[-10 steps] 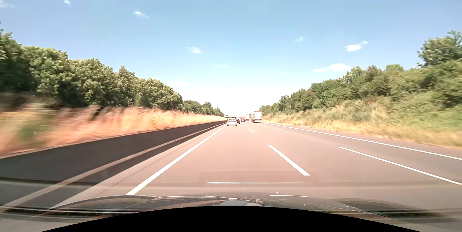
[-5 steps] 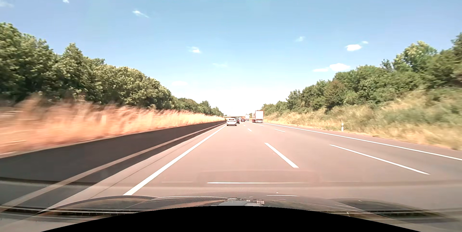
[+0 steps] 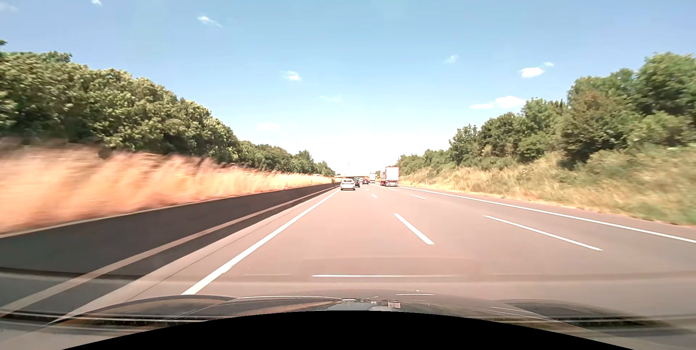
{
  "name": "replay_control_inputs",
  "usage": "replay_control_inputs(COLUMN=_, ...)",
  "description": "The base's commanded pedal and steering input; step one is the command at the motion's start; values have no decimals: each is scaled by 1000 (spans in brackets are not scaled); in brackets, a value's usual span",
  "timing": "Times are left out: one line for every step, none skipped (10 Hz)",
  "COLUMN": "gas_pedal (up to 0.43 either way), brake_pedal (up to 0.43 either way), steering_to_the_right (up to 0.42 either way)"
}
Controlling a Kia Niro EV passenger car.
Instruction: Follow the waypoints while adhering to traffic rules and regulations
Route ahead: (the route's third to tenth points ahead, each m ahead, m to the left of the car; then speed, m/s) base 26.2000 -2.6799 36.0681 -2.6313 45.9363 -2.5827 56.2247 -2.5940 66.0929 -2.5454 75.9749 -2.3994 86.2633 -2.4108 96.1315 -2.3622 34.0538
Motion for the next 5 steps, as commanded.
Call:
replay_control_inputs(gas_pedal=287, brake_pedal=0, steering_to_the_right=-2)
replay_control_inputs(gas_pedal=299, brake_pedal=0, steering_to_the_right=-2)
replay_control_inputs(gas_pedal=311, brake_pedal=0, steering_to_the_right=-2)
replay_control_inputs(gas_pedal=339, brake_pedal=0, steering_to_the_right=-2)
replay_control_inputs(gas_pedal=350, brake_pedal=0, steering_to_the_right=-2)
